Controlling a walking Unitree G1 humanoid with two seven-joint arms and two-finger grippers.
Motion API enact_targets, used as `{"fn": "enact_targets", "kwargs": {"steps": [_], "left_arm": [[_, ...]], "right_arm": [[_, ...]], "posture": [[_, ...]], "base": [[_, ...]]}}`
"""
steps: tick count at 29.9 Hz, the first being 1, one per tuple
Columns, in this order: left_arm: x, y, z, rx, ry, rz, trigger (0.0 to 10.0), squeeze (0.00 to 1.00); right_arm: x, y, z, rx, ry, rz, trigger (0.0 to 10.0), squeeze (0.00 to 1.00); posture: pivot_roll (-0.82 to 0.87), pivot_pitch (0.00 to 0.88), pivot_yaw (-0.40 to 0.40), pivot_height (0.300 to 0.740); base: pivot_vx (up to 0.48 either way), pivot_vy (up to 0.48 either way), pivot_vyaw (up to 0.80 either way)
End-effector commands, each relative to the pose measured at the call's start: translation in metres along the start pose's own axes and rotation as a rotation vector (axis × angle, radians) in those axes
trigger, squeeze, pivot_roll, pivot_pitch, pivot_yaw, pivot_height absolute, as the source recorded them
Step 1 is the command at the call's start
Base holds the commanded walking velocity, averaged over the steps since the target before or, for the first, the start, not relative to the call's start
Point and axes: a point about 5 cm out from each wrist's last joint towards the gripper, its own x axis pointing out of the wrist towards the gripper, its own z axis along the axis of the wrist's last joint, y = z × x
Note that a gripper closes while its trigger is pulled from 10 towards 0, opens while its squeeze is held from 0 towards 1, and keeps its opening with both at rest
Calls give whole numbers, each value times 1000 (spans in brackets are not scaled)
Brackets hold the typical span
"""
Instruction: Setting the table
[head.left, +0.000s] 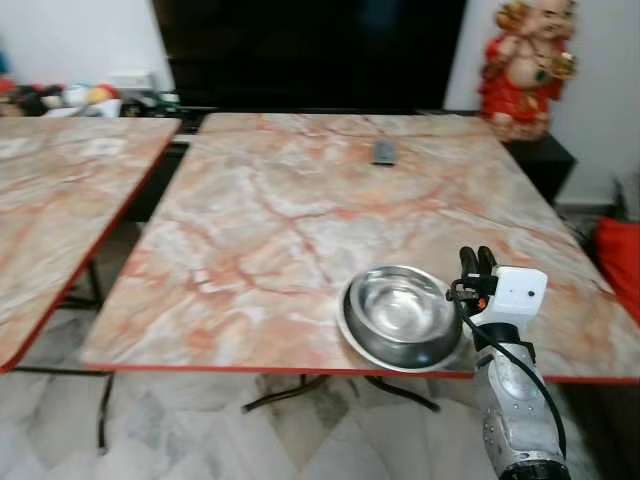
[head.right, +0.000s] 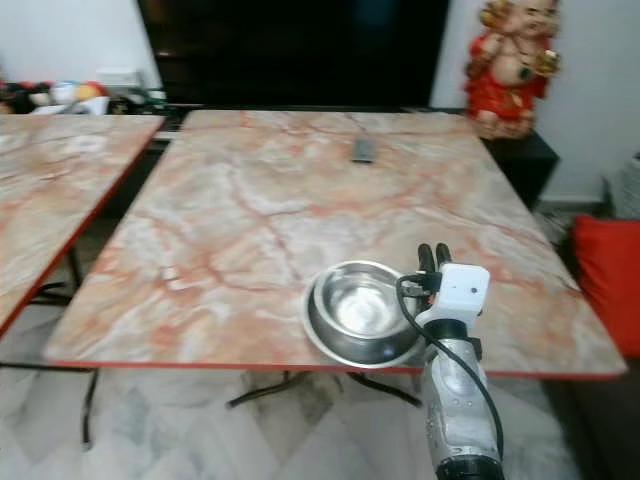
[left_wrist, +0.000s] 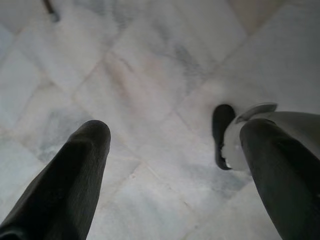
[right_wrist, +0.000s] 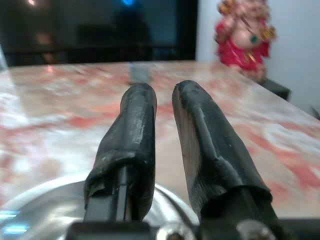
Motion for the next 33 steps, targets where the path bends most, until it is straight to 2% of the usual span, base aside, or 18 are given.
{"fn": "enact_targets", "kwargs": {"steps": [1, 7, 10, 21, 30, 33], "left_arm": [[-1, 9, -5, 1, 26, 18, 10000, 0], [-6, 18, -18, -4, 56, 28, 10000, 0], [-7, 20, -23, -6, 67, 31, 10000, 0], [-9, 22, -27, -13, 73, 33, 10000, 0], [-10, 23, -29, -10, 79, 33, 10000, 0], [-9, 23, -28, -13, 78, 34, 10000, 0]], "right_arm": [[0, 2, 4, 9, -17, 1, 10000, 0], [-2, 2, 6, 10, -19, -4, 10000, 0], [-2, 7, 8, 15, -24, 10, 10000, 0], [1, 19, 11, 22, -27, 45, 10000, 0], [-1, 19, 11, 14, -23, 45, 10000, 0], [0, 22, 13, -6, -29, 59, 10000, 0]], "posture": [[2, 0, 20, 740], [15, 0, 13, 740], [19, 0, 9, 740], [29, 0, 4, 740], [25, 5, 6, 740], [27, 11, 3, 740]], "base": [[0, 458, 0], [0, 457, 0], [0, 458, 0], [0, 458, 0], [0, 455, 0], [0, 456, 567]]}}
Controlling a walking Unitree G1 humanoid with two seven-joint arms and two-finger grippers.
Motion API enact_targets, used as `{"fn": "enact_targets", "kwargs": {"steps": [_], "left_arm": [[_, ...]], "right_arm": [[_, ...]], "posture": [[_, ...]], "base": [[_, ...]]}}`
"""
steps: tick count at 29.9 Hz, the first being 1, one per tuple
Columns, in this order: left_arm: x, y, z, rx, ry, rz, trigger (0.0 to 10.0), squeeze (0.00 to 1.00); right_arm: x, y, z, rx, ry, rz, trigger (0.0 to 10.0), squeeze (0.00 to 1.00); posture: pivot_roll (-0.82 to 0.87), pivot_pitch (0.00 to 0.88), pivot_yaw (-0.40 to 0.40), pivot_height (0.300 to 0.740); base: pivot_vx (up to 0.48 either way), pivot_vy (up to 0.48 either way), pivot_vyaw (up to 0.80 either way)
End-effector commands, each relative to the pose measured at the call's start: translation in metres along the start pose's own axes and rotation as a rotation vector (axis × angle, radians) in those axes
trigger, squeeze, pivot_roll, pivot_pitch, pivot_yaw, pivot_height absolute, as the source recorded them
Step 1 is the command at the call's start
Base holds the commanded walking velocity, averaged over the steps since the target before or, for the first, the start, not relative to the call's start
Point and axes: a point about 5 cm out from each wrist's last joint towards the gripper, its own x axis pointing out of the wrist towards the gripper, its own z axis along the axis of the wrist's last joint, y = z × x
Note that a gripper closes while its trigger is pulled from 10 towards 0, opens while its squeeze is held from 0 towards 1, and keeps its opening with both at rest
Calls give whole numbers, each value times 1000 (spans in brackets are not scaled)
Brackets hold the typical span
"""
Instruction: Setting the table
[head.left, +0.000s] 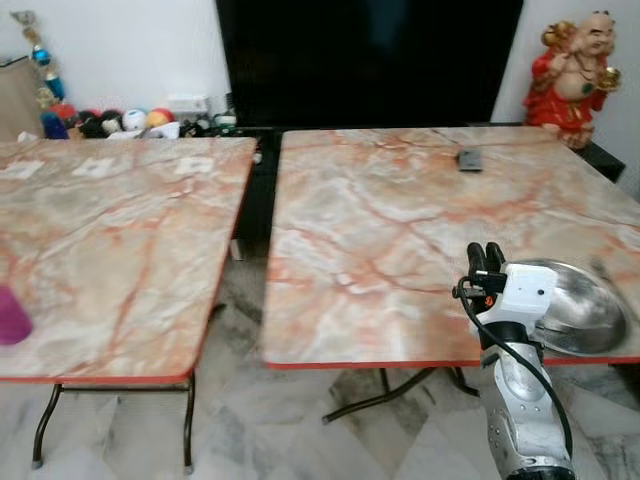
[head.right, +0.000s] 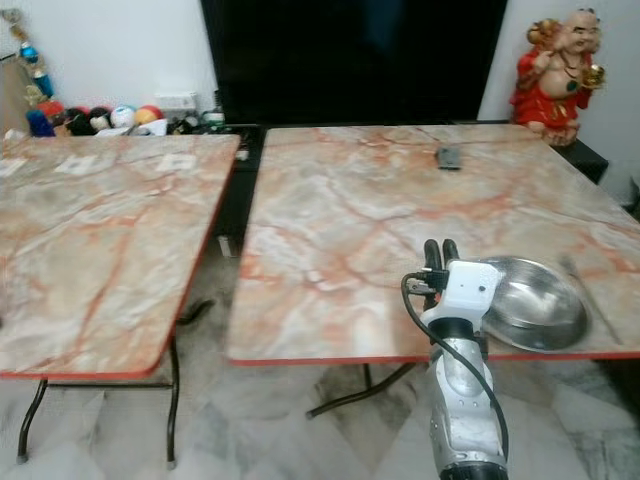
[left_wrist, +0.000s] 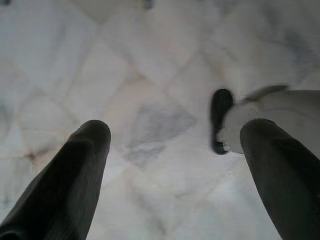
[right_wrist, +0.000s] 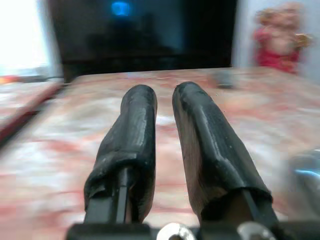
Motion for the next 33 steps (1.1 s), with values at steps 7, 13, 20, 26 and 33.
{"fn": "enact_targets", "kwargs": {"steps": [7, 13, 20, 26, 33], "left_arm": [[-2, -1, -10, -6, 24, -1, 10000, 0], [-2, 0, -10, -7, 26, 0, 10000, 0], [-1, -4, -8, -6, 22, -7, 10000, 0], [-2, -14, -12, -5, 25, -19, 10000, 0], [-1, -22, -10, -9, 25, -24, 10000, 0]], "right_arm": [[4, -1, 8, -1, -24, -7, 10000, 0], [5, 0, 9, 1, -28, -8, 10000, 0], [4, 0, 10, -4, -31, -6, 10000, 0], [4, 3, 10, -9, -32, 3, 10000, 0], [5, 6, 11, -12, -34, 14, 10000, 0]], "posture": [[28, 25, 2, 740], [29, 31, 2, 740], [25, 47, 1, 740], [28, 54, -1, 740], [29, 61, -6, 740]], "base": [[0, 458, 457], [0, 456, 0], [0, 454, 0], [0, 454, 0], [0, 454, 0]]}}
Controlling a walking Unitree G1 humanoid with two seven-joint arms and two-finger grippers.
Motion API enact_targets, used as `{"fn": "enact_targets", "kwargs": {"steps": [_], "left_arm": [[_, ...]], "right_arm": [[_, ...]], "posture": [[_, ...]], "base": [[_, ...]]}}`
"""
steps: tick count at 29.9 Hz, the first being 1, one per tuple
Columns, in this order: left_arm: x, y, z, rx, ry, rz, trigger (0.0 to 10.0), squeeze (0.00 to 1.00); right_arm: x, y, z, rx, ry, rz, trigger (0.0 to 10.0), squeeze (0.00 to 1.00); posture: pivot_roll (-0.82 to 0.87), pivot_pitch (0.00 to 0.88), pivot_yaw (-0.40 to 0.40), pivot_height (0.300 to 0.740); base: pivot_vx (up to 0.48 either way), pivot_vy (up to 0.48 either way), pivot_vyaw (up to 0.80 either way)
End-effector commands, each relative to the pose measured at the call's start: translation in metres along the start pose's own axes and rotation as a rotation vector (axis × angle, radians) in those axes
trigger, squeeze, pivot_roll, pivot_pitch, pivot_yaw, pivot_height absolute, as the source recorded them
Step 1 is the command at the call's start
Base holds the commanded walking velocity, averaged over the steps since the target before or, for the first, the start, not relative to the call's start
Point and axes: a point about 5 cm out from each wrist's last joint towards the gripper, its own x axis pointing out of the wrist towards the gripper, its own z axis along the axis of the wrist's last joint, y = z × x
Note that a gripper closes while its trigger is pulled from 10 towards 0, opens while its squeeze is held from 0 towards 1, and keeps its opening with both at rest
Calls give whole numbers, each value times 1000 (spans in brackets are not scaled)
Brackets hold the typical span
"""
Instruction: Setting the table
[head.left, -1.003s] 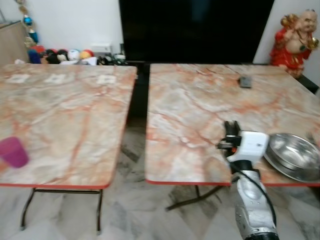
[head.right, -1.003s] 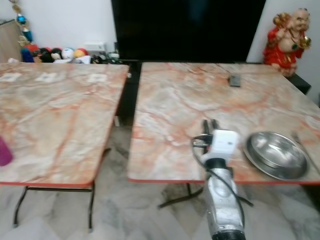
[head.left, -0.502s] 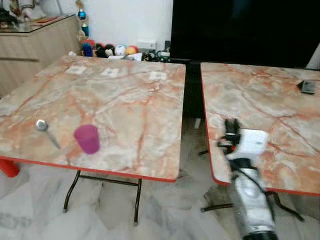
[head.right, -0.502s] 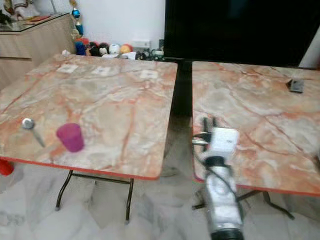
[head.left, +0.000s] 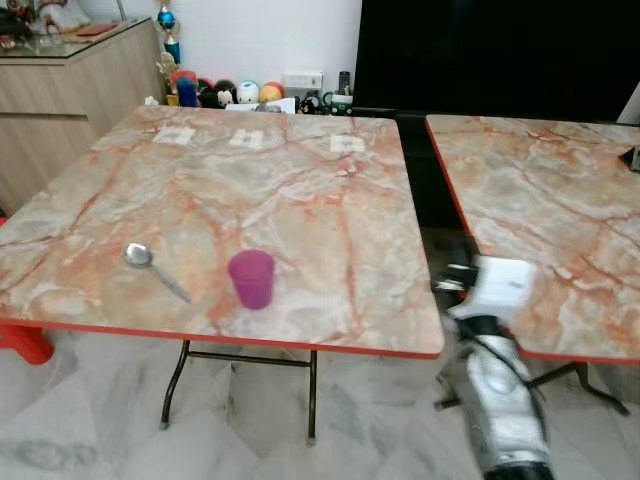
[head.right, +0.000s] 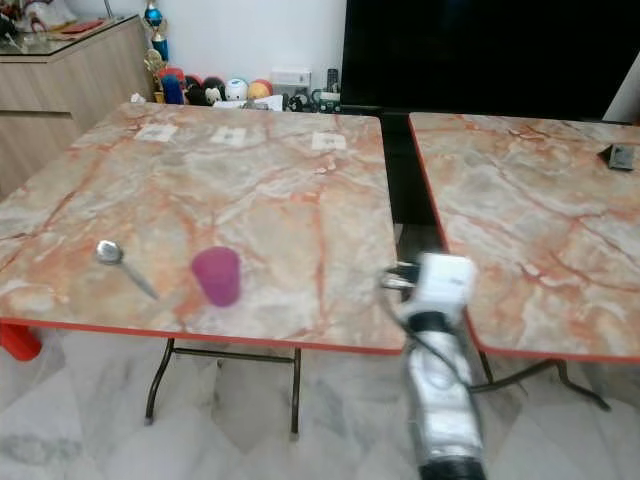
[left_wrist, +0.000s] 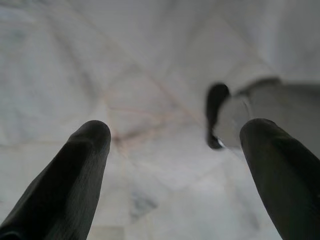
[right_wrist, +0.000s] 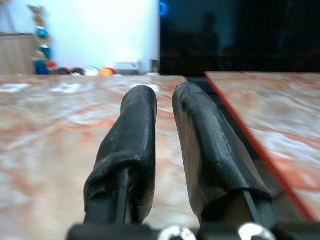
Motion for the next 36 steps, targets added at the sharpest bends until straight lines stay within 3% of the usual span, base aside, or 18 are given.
{"fn": "enact_targets", "kwargs": {"steps": [1, 13, 26, 36], "left_arm": [[-1, -5, -7, 6, 27, -9, 10000, 0], [0, -8, -5, 3, 24, -11, 10000, 0], [-2, 3, -8, 0, 29, 1, 10000, 0], [-2, -7, -11, 3, 33, -11, 10000, 0]], "right_arm": [[0, -11, 3, -20, -7, -28, 10000, 0], [0, -10, 3, -21, -6, -20, 10000, 0], [0, -7, 3, -16, -3, -16, 10000, 0], [0, -8, 2, -16, 2, -15, 10000, 0]], "posture": [[29, 62, -7, 740], [28, 68, -9, 740], [32, 71, -10, 740], [30, 75, -10, 740]], "base": [[0, 454, 0], [0, 455, 0], [0, 452, 0], [0, 395, 0]]}}
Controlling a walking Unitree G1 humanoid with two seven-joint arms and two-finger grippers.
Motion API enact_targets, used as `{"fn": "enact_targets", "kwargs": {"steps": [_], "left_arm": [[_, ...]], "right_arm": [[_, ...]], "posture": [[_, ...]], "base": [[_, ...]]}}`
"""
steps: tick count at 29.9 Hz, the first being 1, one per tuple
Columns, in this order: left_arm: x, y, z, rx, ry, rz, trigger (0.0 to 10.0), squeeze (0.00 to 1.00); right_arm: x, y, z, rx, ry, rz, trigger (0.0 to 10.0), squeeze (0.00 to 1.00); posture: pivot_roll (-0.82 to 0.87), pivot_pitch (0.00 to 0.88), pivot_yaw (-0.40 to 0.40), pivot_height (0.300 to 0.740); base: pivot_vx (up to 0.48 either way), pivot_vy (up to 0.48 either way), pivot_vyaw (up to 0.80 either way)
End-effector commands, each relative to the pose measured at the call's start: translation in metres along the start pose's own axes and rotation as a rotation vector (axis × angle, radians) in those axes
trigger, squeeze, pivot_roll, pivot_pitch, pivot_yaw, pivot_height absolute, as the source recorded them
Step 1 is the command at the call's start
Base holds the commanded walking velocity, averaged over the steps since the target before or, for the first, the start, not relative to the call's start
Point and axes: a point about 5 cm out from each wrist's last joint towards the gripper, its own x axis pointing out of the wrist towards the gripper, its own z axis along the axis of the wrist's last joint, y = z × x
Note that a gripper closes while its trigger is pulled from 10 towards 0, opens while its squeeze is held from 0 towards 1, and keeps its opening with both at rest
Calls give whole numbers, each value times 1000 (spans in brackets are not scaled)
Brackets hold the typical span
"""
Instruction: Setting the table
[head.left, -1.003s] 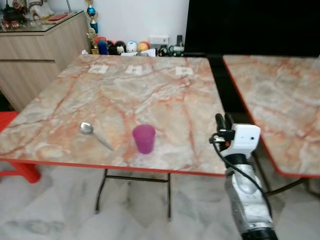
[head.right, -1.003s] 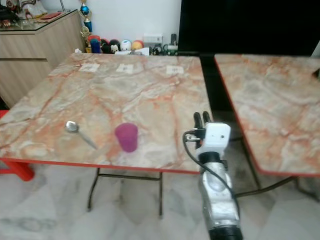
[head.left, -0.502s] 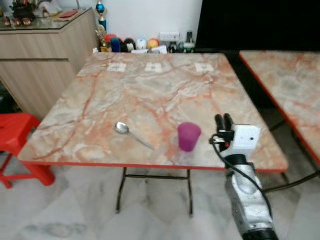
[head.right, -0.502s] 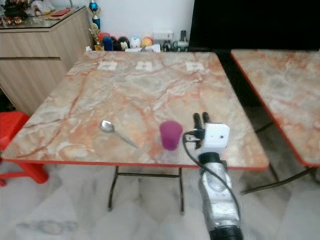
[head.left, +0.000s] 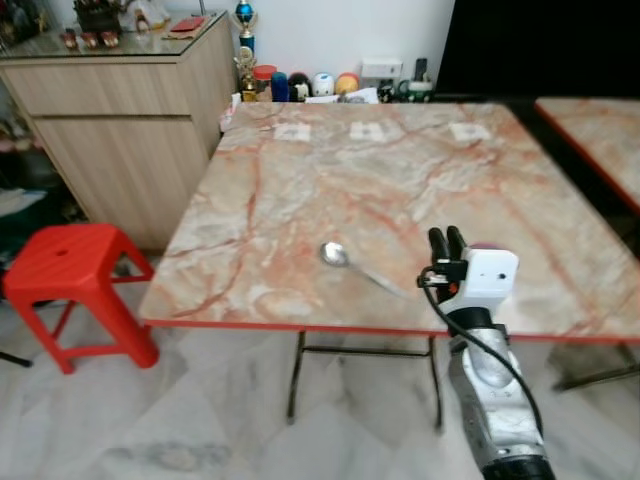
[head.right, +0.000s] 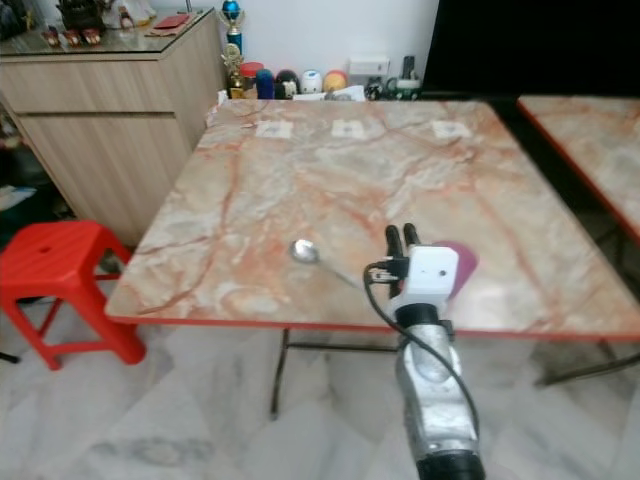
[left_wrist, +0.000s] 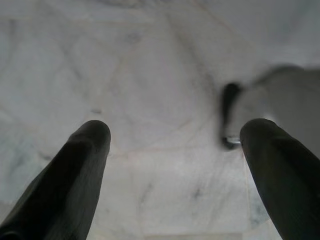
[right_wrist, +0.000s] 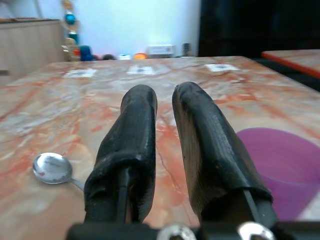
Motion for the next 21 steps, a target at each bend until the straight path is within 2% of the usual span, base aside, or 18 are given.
{"fn": "enact_targets", "kwargs": {"steps": [1, 7, 14, 21], "left_arm": [[-1, 2, -3, 14, 9, 7, 10000, 0], [1, -6, 2, 15, -1, -8, 10000, 0], [0, -17, -1, 22, 1, -20, 10000, 0], [-1, -21, -5, 22, 4, -26, 10000, 0]], "right_arm": [[3, 4, 6, 6, -21, 11, 10000, 0], [3, 5, 5, 7, -17, 12, 10000, 0], [3, 4, 4, 9, -14, 10, 10000, 0], [3, 4, 4, 8, -11, 11, 10000, 0]], "posture": [[30, 75, -10, 740], [33, 78, -9, 740], [33, 78, -9, 740], [32, 79, -9, 740]], "base": [[0, 0, 0], [0, 0, 0], [0, 0, 0], [0, 0, 0]]}}
